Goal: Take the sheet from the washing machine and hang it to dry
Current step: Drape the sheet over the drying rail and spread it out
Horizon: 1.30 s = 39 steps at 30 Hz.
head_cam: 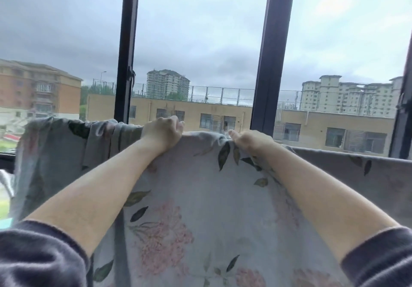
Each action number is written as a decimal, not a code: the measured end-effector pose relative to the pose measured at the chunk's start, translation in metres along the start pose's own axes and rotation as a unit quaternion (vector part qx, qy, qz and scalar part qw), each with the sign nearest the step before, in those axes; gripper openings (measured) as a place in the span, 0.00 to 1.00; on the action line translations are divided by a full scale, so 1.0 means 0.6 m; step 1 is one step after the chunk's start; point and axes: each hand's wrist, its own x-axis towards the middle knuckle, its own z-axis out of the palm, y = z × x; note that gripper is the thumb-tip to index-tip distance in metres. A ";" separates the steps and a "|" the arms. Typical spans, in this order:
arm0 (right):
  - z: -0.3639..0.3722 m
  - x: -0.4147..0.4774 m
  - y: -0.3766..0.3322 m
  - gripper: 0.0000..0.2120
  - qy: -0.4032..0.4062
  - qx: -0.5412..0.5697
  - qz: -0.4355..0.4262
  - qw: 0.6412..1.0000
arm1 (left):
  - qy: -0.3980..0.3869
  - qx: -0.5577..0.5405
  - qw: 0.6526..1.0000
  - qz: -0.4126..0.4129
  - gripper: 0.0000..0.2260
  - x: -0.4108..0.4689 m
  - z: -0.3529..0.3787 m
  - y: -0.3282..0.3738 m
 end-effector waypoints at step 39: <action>0.099 -0.012 -0.399 0.18 0.111 0.126 -0.219 0.961 | 0.107 -0.182 0.972 -0.099 0.14 -0.110 -0.049 -0.494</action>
